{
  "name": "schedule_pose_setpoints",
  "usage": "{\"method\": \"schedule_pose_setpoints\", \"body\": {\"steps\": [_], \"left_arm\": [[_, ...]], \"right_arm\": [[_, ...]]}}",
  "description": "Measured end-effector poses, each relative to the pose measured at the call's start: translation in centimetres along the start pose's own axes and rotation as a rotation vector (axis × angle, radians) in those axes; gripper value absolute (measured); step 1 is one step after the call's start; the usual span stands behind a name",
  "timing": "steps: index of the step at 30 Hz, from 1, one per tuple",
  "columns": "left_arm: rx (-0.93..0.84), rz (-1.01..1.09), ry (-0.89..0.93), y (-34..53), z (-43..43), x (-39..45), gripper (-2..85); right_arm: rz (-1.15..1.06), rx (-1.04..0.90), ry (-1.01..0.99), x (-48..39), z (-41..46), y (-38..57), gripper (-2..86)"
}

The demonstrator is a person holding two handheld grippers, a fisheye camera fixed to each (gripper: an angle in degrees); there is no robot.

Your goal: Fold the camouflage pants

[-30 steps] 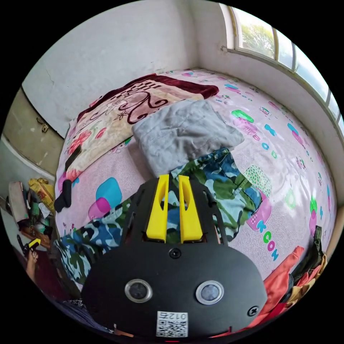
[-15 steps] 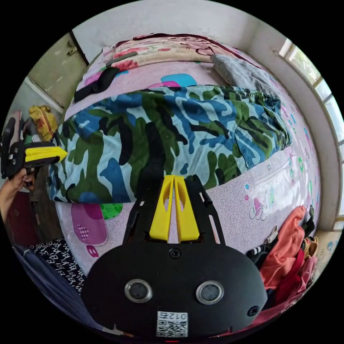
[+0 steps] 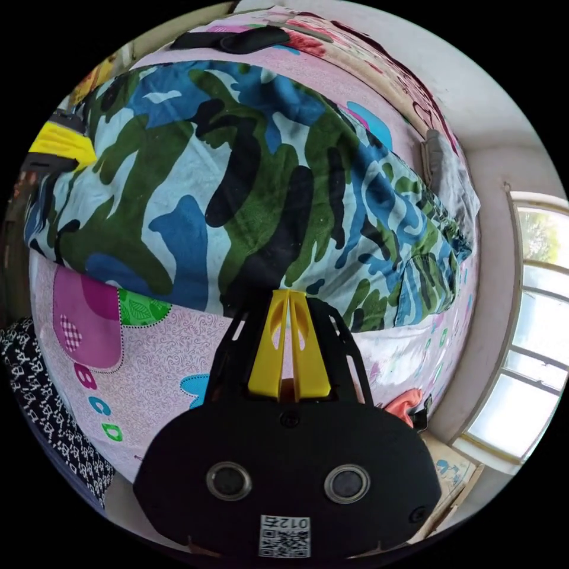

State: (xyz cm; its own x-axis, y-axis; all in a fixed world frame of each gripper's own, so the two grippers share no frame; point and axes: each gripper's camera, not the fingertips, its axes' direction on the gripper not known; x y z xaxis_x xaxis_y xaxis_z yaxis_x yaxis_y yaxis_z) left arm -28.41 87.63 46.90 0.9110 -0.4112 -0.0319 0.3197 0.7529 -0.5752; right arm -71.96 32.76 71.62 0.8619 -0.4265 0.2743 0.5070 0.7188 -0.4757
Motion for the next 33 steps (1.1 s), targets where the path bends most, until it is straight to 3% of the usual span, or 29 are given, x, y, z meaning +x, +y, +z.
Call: {"method": "schedule_pose_setpoints", "body": {"steps": [7,11,17,24,28,33], "left_arm": [[-0.097,0.201,-0.049,-4.9,1.6,-0.2,0.4],[-0.091,0.021,0.078,-6.4,2.6,-3.3,0.3],[-0.03,-0.066,0.299,-7.3,4.6,-8.0,-0.1],[0.092,0.047,0.412,-8.4,3.8,-9.9,-0.2],[0.292,0.218,0.381,-14.9,-1.9,-10.2,-0.2],[0.38,0.263,0.282,-29.2,-3.0,-8.6,-0.1]], "right_arm": [[0.232,0.087,-0.182,3.3,-1.6,2.3,0.8],[0.219,0.106,-0.152,3.4,-2.3,3.5,0.5],[0.37,0.088,-0.125,4.3,-2.7,4.6,0.2],[0.647,0.077,-0.191,7.1,-2.5,7.2,0.2],[0.658,0.024,-0.184,8.5,-2.2,7.6,0.4],[0.693,0.044,-0.194,9.9,-1.7,9.7,0.6]]}}
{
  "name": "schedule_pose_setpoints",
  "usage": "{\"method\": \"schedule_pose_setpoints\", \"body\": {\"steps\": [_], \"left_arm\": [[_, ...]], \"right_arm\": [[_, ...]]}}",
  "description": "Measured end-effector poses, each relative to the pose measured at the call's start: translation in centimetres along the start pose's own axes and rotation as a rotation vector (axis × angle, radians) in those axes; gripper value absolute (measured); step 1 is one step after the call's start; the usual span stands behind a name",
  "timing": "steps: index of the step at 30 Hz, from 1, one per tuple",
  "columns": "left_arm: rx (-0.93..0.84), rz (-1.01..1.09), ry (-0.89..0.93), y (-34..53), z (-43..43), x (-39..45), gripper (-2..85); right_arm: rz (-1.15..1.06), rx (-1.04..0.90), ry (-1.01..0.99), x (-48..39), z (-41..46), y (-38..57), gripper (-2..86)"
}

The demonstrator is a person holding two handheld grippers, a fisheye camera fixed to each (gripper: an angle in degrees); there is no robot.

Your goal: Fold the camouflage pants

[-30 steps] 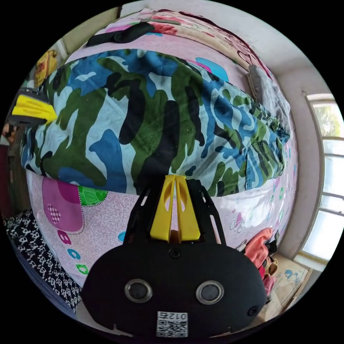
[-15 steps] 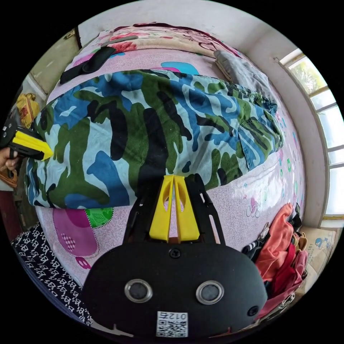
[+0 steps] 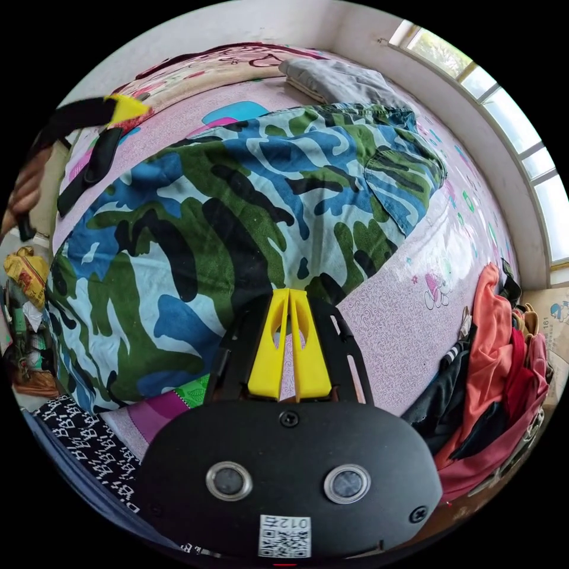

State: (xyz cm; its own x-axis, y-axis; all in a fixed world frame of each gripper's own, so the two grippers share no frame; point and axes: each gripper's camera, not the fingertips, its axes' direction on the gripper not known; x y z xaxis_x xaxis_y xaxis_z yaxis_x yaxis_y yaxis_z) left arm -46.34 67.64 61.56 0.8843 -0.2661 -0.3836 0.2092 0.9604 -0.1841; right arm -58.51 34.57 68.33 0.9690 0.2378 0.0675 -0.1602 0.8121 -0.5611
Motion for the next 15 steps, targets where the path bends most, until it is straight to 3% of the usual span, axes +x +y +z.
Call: {"method": "schedule_pose_setpoints", "body": {"steps": [7,11,15], "left_arm": [[-0.095,0.022,-0.18,-13.8,12.6,-1.0,-0.1],[-0.191,0.053,-0.281,-16.1,17.0,-2.3,-0.1],[-0.194,0.046,-0.257,-16.7,18.4,-3.8,-0.1]], "right_arm": [[-0.055,0.01,-0.029,4.0,0.3,0.7,0.6],[-0.02,0.035,-0.099,7.5,0.6,1.5,0.3],[-0.043,0.028,-0.136,10.1,0.9,1.9,0.1]]}}
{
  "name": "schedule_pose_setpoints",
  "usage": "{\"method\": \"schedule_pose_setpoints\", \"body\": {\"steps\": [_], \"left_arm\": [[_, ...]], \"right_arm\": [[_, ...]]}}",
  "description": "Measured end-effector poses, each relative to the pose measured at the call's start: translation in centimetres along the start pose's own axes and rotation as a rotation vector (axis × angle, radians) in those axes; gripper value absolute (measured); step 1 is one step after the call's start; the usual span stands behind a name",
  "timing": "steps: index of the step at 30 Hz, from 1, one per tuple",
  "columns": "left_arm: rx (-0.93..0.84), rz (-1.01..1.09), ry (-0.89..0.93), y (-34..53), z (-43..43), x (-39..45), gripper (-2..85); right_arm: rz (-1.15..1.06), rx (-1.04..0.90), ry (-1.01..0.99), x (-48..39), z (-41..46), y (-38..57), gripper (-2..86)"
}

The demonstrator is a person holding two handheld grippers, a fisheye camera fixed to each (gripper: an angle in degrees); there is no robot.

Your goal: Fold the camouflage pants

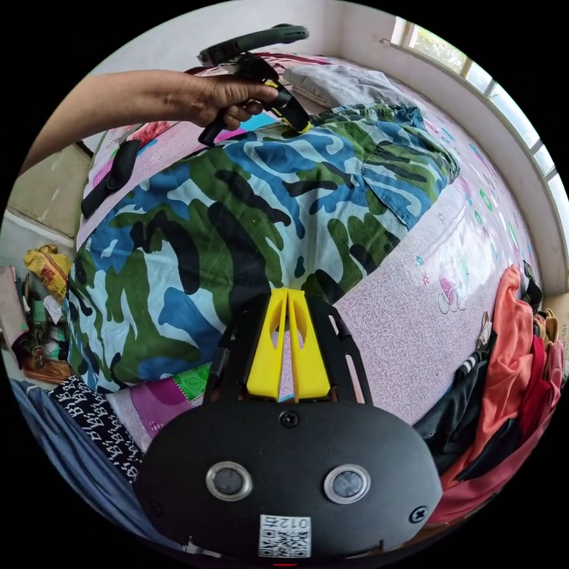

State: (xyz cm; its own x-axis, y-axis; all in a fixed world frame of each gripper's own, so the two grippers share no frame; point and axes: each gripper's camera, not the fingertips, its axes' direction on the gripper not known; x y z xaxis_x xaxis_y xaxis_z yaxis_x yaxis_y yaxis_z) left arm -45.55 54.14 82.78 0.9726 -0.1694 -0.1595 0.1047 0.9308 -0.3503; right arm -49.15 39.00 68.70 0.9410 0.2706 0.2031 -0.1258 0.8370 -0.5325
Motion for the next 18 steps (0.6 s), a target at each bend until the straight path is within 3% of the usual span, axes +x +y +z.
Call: {"method": "schedule_pose_setpoints", "body": {"steps": [3,5,9,11,18], "left_arm": [[0.01,-0.009,0.024,-0.7,0.6,-0.5,-0.1],[0.012,-0.024,0.046,-1.3,1.0,-0.8,-0.1],[0.004,0.009,0.031,-2.3,1.5,-0.5,-0.1],[0.0,0.018,0.023,-2.9,1.8,-0.3,-0.1],[0.018,0.041,0.056,-3.9,2.4,-0.6,-0.2]], "right_arm": [[-0.039,-0.04,-0.018,2.6,-1.2,-0.3,0.0],[-0.063,0.152,0.047,5.8,-5.7,-1.4,0.0],[0.041,0.271,0.146,14.2,-7.0,-7.4,-0.1],[0.125,0.252,0.059,19.7,-5.1,-11.4,-0.1],[0.113,0.03,0.061,26.0,1.4,-13.7,-0.1]]}}
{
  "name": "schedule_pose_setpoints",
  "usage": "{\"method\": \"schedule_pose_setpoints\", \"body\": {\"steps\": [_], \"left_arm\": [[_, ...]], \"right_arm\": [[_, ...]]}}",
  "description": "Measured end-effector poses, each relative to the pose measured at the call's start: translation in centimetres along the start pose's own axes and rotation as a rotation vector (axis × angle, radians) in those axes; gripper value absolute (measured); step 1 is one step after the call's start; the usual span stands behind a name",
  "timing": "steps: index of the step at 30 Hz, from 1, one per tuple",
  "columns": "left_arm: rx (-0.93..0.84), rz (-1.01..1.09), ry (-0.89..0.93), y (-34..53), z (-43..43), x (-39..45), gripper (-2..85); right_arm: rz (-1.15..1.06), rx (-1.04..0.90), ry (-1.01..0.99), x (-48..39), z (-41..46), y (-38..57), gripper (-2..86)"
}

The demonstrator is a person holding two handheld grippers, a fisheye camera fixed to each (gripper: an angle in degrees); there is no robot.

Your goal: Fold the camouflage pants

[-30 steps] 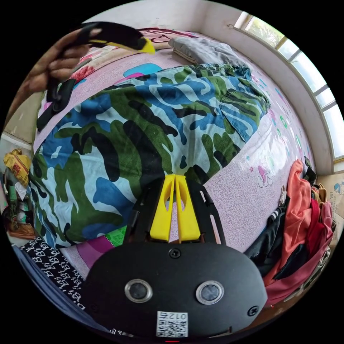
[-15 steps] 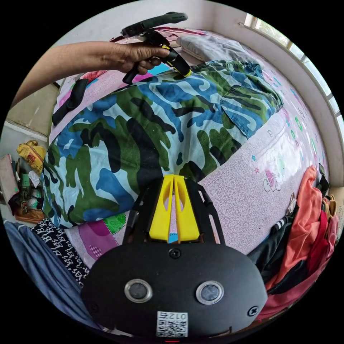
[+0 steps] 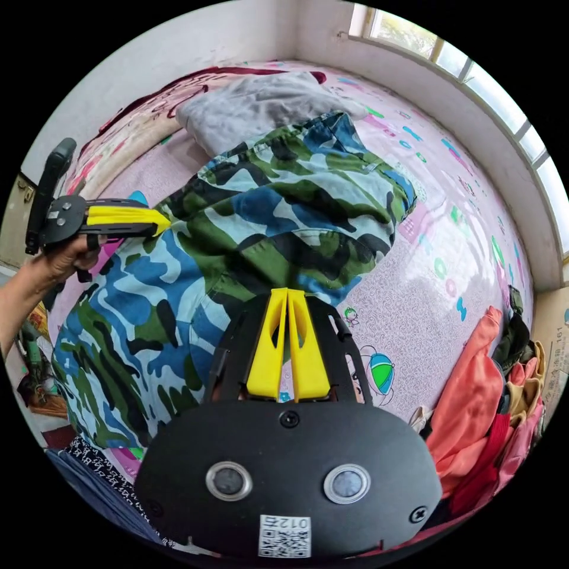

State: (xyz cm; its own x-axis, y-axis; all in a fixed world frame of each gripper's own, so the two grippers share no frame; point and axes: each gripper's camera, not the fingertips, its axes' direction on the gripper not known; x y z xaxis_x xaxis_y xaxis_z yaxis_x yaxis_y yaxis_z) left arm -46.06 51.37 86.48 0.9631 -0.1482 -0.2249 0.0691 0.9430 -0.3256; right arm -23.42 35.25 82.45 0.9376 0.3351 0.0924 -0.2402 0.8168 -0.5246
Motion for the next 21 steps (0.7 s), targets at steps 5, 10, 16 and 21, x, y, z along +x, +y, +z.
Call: {"method": "schedule_pose_setpoints", "body": {"steps": [5,10,16,21], "left_arm": [[-0.005,-0.028,0.052,-0.8,-0.2,-0.7,-0.2],[0.215,-0.019,0.039,-3.3,-4.9,0.3,-0.2],[0.167,0.112,0.006,-14.0,-1.6,4.6,-0.2],[0.032,0.094,-0.17,-18.2,2.6,5.4,-0.2]], "right_arm": [[0.042,0.036,-0.028,2.5,0.1,0.5,-0.1],[0.081,0.236,-0.086,6.6,-4.4,0.7,-0.1],[0.143,0.203,-0.071,11.3,-2.7,-4.8,-0.1],[0.121,0.078,-0.036,13.0,-0.5,-6.0,-0.1]]}}
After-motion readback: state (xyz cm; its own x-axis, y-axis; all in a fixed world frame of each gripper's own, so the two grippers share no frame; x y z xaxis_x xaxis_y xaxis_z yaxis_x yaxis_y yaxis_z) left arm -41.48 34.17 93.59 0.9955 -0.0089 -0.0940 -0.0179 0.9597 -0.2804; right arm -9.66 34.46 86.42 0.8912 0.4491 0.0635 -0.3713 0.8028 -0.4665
